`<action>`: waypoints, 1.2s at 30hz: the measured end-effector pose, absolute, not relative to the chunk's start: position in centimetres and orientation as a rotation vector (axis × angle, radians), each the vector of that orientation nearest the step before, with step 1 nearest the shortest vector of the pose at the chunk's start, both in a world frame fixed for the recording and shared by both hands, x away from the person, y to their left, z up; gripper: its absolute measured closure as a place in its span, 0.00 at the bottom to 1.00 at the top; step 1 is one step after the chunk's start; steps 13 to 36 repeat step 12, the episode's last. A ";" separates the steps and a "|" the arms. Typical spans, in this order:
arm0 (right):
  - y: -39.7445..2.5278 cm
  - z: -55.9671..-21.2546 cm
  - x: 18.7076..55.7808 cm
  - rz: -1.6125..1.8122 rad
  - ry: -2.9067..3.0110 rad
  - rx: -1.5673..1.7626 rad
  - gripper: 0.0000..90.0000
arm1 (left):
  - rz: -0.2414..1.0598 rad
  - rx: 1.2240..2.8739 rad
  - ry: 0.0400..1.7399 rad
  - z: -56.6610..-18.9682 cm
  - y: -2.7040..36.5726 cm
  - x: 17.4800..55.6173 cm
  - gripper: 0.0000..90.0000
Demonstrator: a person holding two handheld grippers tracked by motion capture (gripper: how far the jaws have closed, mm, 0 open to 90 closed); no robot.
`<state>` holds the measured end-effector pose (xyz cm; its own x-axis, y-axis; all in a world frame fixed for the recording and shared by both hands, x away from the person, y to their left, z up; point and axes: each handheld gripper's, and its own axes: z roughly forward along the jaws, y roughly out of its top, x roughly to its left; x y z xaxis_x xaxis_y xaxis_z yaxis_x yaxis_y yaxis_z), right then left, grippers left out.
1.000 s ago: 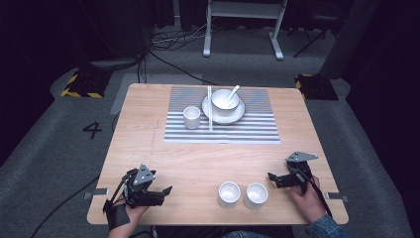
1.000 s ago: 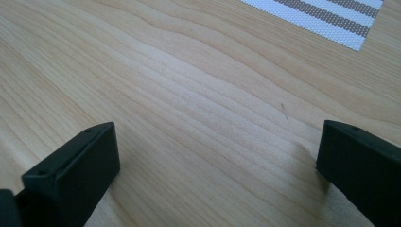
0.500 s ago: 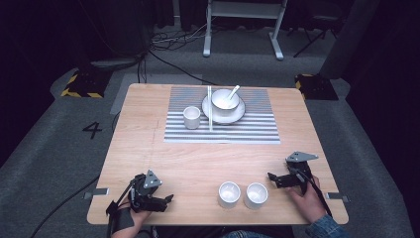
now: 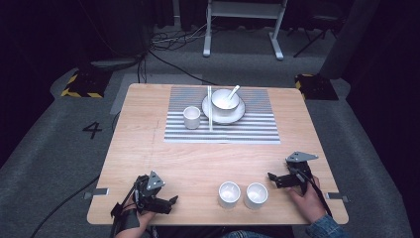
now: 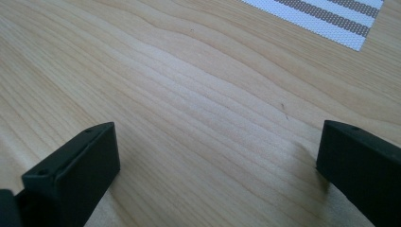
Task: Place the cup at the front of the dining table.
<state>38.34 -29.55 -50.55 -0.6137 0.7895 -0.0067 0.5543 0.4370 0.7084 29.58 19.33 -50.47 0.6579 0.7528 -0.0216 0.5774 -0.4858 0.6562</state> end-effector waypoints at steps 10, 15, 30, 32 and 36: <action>-29.6 -50.5 38.3 0.974 2.357 1.149 0.00 | 0.357 2.234 1.039 -50.5 19.1 29.7 0.00; -29.6 -50.5 38.3 0.974 2.357 1.149 0.00 | 0.356 2.233 1.040 -50.5 19.0 29.7 0.00; -29.6 -50.5 38.3 0.974 2.357 1.149 0.00 | 0.356 2.233 1.040 -50.5 19.0 29.7 0.00; -29.6 -50.5 38.3 0.974 2.357 1.149 0.00 | 0.356 2.233 1.040 -50.5 19.0 29.7 0.00; -29.6 -50.5 38.3 0.974 2.357 1.149 0.00 | 0.356 2.233 1.040 -50.5 19.0 29.7 0.00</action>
